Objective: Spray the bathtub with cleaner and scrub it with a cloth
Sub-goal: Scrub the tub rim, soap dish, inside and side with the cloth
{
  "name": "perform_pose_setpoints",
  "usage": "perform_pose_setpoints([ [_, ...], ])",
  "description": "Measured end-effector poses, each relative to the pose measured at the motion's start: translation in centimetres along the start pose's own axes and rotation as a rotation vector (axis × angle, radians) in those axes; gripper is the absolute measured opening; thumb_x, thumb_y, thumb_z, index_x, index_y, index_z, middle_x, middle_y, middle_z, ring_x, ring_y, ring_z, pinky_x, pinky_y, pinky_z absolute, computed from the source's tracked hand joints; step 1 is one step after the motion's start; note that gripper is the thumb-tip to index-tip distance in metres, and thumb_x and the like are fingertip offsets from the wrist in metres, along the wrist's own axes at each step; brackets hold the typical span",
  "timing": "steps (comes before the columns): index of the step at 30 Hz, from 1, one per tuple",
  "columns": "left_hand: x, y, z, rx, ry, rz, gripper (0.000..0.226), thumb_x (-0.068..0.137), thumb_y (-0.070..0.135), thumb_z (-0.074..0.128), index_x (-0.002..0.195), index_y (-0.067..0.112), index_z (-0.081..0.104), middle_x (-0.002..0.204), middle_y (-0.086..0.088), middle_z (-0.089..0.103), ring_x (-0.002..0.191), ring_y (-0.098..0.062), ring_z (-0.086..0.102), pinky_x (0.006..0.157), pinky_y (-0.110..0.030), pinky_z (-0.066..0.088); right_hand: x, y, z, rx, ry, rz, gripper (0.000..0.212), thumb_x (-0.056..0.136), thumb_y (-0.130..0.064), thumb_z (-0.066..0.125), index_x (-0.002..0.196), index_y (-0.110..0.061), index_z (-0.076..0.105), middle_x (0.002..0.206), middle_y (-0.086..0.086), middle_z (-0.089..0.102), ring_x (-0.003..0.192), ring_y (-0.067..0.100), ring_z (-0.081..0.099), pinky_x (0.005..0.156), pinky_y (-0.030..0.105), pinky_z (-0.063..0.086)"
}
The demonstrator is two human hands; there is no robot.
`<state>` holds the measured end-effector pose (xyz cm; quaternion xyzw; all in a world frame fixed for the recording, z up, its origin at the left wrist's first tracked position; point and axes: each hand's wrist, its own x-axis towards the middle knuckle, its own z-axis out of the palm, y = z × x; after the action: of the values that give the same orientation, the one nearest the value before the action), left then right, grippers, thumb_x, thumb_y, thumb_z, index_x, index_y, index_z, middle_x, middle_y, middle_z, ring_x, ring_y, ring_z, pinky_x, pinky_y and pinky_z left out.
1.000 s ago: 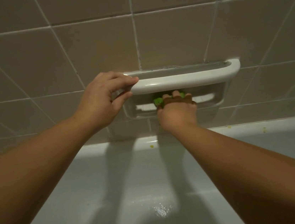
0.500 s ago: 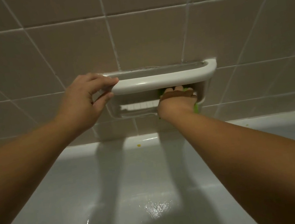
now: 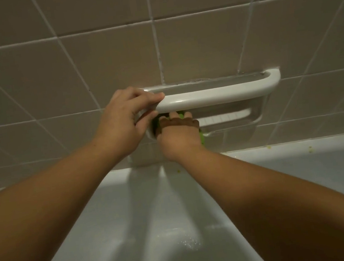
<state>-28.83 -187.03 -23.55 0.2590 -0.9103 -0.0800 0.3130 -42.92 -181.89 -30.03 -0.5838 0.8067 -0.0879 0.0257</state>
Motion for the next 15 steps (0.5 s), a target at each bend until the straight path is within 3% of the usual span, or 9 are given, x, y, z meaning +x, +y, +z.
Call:
perform_pose_setpoints([
  [5, 0.2, -0.2, -0.4, 0.009, -0.008, 0.005, 0.036, 0.095, 0.025, 0.068, 0.131, 0.029, 0.069, 0.119, 0.004, 0.065, 0.110, -0.017, 0.051, 0.094, -0.010, 0.030, -0.9, 6.1, -0.9, 0.014, -0.011, -0.140, 0.044, 0.102, -0.056, 0.038, 0.136, -0.034, 0.054, 0.131, 0.002, 0.052, 0.109, 0.032, 0.044, 0.089, 0.043, 0.042],
  [11, 0.4, 0.1, -0.5, 0.014, -0.031, -0.006, 0.036, 0.093, 0.021, 0.072, 0.128, 0.029, 0.071, 0.114, 0.008, 0.063, 0.109, -0.023, 0.054, 0.096, -0.026, 0.037, -2.2, 15.0, -1.9, -0.150, 0.099, 0.094, 0.054, 0.101, -0.067, 0.032, 0.128, -0.028, 0.058, 0.124, 0.006, 0.058, 0.111, 0.039, 0.051, 0.096, 0.045, 0.044],
  [15, 0.8, 0.6, -0.8, 0.045, -0.042, -0.023, 0.036, 0.091, 0.017, 0.074, 0.126, 0.026, 0.072, 0.110, 0.005, 0.064, 0.105, -0.025, 0.055, 0.093, -0.033, 0.039, -3.5, 15.3, -2.4, -0.174, 0.165, 0.051, 0.045, 0.102, -0.056, 0.038, 0.109, -0.023, 0.068, 0.106, 0.008, 0.066, 0.090, 0.034, 0.055, 0.077, 0.040, 0.040],
])
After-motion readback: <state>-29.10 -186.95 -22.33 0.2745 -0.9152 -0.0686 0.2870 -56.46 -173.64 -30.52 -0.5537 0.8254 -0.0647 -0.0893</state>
